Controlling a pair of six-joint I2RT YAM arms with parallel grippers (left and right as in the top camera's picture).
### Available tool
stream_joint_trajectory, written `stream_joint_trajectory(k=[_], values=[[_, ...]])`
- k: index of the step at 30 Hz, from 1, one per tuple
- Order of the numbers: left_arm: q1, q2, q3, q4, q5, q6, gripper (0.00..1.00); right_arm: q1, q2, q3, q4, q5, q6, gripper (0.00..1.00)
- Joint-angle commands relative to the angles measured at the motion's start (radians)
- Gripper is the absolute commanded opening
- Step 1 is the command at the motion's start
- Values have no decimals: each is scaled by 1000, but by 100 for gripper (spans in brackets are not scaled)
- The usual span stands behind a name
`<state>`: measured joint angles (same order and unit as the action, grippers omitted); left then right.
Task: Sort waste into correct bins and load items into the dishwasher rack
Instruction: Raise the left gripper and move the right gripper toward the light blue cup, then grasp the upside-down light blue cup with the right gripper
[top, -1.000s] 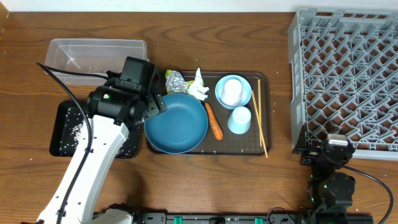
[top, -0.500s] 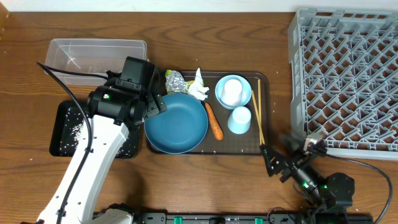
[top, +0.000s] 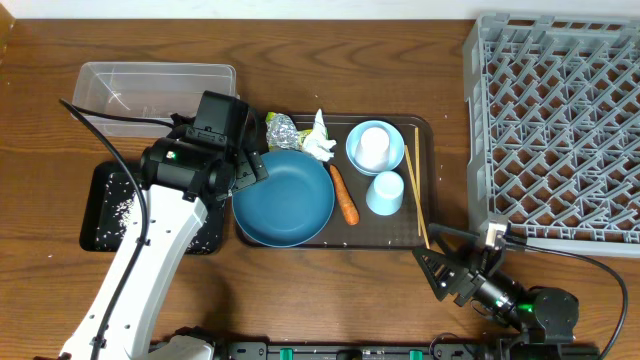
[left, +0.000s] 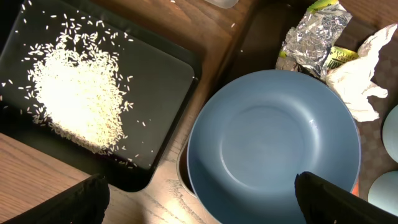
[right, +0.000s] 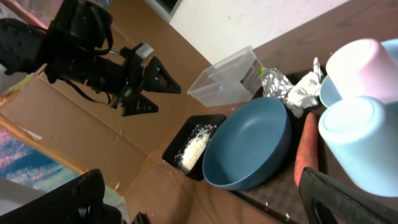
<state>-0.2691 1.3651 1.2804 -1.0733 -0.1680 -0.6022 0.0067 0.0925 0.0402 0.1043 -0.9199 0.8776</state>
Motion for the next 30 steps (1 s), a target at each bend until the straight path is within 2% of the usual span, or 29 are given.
stream_joint_trajectory(k=[1, 10, 16, 24, 30], values=[[5, -3, 6, -3, -21, 2, 98, -6, 51, 90, -18, 8, -92, 99], [5, -3, 6, -3, -21, 2, 98, -5, 430, 480, -410, 195, -526, 99], [5, -3, 6, -3, -21, 2, 98, 40, 716, 764, -683, 370, -731, 99], [5, -3, 6, -3, -21, 2, 98, 307, 1005, 940, -770, 678, -759, 99], [5, -3, 6, -3, -21, 2, 98, 449, 1190, 955, -740, 909, -664, 99]])
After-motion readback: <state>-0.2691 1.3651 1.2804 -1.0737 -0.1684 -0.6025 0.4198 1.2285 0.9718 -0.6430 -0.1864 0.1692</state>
